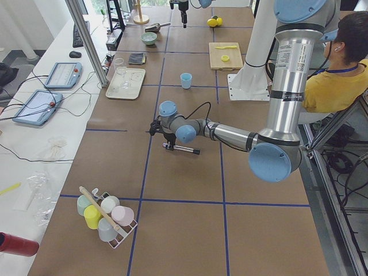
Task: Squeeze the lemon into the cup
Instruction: 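Grasp the steel muddler with the left gripper while the right arm withdraws, then carry the steel muddler with the left gripper over the blue cup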
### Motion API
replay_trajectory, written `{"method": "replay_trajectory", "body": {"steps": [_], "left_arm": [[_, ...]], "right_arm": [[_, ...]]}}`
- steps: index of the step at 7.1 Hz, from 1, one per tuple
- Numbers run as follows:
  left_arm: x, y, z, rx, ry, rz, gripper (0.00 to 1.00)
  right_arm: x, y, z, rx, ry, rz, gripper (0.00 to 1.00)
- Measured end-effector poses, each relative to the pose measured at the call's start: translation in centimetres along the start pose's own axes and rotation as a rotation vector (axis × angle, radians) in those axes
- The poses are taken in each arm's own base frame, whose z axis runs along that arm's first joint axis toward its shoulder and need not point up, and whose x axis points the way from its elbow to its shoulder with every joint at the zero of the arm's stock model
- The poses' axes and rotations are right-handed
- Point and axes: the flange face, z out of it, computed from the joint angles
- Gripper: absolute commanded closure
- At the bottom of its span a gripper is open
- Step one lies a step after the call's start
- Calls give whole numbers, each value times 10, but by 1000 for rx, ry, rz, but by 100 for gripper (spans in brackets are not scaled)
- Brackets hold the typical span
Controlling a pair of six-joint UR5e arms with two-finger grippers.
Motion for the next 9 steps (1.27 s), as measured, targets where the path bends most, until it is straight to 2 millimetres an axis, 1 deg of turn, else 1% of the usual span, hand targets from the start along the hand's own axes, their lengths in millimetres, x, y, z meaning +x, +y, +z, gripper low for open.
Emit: {"method": "replay_trajectory", "body": {"steps": [1, 2, 3, 4, 5, 6, 7, 8, 9], "left_arm": [[31, -3, -40, 54, 10, -10, 100], [67, -7, -82, 117, 36, -68, 100], [114, -16, -120, 176, 103, -138, 100], [171, -29, -150, 228, 186, -146, 100], [232, -39, -176, 299, 256, -143, 100], [287, -40, -187, 400, 288, -151, 100], [336, -27, -181, 540, 271, -141, 100], [377, -12, -182, 683, 263, -94, 100], [404, -5, -193, 777, 275, -47, 100]], "right_arm": [[-1, 0, -2, 2, -6, 0, 0], [-1, 1, -5, 3, -14, 2, 0], [2, 1, -8, 6, -18, 7, 0], [5, 1, -11, 11, -18, 12, 0], [8, 1, -14, 16, -17, 17, 0], [12, 3, -15, 17, -15, 22, 0], [15, 5, -15, 17, -13, 25, 0], [19, 7, -16, 18, -10, 31, 0], [23, 8, -17, 19, -7, 38, 0]]}}
